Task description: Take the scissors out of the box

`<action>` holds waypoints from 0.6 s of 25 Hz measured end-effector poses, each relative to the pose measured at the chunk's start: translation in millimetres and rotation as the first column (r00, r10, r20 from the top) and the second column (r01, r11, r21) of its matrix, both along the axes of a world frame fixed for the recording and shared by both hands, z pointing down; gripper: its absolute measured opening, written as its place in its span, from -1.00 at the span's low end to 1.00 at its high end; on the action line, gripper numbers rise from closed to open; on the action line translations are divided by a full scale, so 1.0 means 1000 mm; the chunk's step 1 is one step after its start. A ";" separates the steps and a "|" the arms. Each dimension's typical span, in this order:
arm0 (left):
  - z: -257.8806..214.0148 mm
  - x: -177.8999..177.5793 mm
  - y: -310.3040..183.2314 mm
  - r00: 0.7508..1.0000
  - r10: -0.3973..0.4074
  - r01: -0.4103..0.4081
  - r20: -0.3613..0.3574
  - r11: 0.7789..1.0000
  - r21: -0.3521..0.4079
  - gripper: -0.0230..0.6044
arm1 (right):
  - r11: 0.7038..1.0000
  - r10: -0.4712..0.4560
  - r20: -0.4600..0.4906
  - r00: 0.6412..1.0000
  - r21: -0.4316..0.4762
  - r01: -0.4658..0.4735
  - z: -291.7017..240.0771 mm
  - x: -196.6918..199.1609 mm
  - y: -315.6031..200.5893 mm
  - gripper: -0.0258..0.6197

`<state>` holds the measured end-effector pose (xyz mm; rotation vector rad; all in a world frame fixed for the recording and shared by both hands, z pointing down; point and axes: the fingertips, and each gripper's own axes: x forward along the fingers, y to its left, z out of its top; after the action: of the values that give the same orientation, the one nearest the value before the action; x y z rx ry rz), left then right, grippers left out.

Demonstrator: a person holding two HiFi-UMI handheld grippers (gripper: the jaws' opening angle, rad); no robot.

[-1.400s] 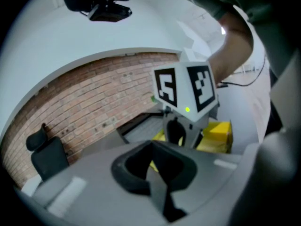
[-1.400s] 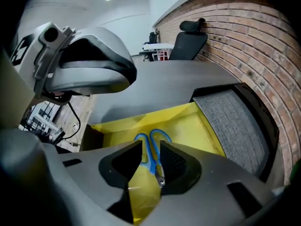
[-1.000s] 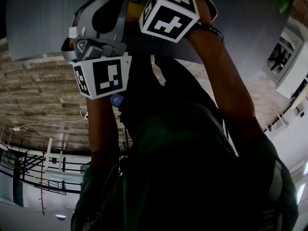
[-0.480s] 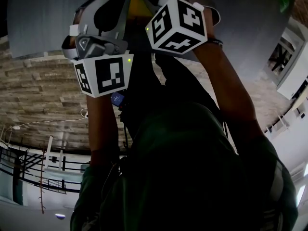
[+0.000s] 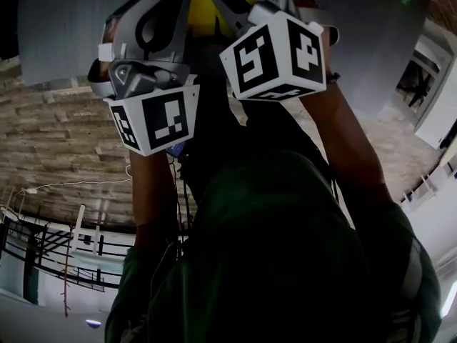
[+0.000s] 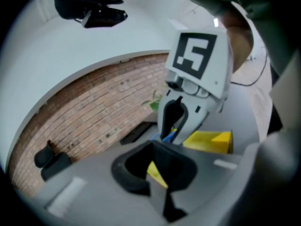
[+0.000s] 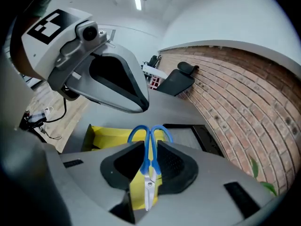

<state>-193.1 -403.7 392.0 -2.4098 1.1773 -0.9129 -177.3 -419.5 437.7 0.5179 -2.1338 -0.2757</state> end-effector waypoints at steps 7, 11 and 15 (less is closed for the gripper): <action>-0.015 0.034 0.000 0.999 0.036 -0.036 0.003 0.999 0.017 -0.93 | 0.998 0.054 0.025 0.998 0.033 -0.055 -0.032 0.039 -0.002 -0.65; -0.016 0.061 0.003 0.997 0.073 -0.073 0.000 0.997 0.017 -0.93 | 0.995 0.094 0.024 0.995 0.037 -0.094 -0.032 0.071 0.001 -0.65; -0.015 0.088 0.009 0.994 0.113 -0.113 -0.004 0.994 0.010 -0.93 | 0.990 0.138 0.017 0.990 0.018 -0.139 -0.028 0.102 0.009 -0.65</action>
<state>-105.0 -394.5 376.7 -2.4438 1.0323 -0.8649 -75.5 -410.4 409.4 0.6782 -2.1003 -0.2148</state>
